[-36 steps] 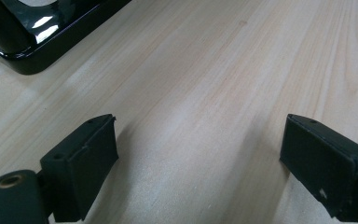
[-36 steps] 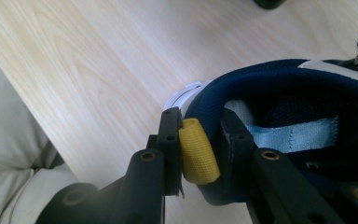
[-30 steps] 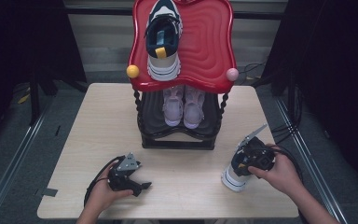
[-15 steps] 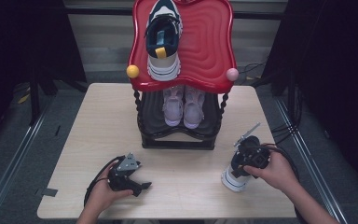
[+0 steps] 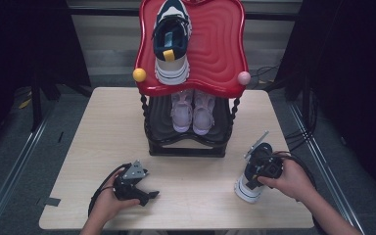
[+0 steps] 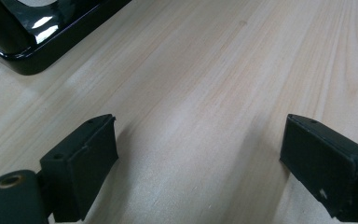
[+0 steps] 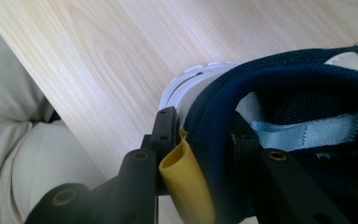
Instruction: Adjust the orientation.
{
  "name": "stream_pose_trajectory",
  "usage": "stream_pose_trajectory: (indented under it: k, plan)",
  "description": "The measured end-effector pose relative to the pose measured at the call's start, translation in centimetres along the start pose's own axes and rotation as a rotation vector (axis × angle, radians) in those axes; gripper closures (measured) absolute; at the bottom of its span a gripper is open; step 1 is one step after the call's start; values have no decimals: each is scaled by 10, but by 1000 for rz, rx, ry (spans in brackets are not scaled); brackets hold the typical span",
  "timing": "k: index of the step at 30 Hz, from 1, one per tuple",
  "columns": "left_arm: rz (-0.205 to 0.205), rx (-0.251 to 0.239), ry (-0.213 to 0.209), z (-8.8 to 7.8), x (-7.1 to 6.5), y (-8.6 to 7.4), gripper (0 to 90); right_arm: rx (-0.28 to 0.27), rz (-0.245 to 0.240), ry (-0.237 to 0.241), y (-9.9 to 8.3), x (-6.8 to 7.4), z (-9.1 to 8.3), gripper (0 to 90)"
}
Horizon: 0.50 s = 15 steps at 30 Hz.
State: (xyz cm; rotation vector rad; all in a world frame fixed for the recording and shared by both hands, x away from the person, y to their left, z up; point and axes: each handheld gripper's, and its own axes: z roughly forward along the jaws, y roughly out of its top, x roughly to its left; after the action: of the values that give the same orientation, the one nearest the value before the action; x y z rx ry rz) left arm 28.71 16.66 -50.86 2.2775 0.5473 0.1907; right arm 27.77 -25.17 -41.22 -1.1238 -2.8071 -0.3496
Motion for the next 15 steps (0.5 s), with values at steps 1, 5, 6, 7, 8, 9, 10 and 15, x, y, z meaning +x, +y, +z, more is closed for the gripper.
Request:
stream_pose_trajectory:
  k: [1, 5, 6, 7, 8, 9, 10, 15]
  plan:
    - [0, -1, -1, 0, 0, 0, 101, 4, -6, -1, 0, 0, 0, 681]
    - [-2, 3, 3, 0, 0, 0, 101, 30, -7, 14, 3, 0, -1, 622]
    - [1, 4, 4, 0, 0, 0, 101, 39, -6, 14, 5, 1, 0, 615]
    - [0, -1, -1, 0, 0, 0, 101, 48, -17, 17, 6, 1, 0, 601]
    - [-2, -1, -4, 0, 0, 0, 101, 56, -21, 34, 8, 3, 1, 594]
    - [-3, -2, -4, 0, 0, 0, 101, 62, -40, 25, 8, 2, 3, 595]
    - [-3, -1, -4, 0, 0, 0, 101, 67, -29, 32, 9, 3, 4, 599]
    - [0, 0, 0, 0, 0, 0, 101, 96, -30, 35, 10, 2, 12, 621]
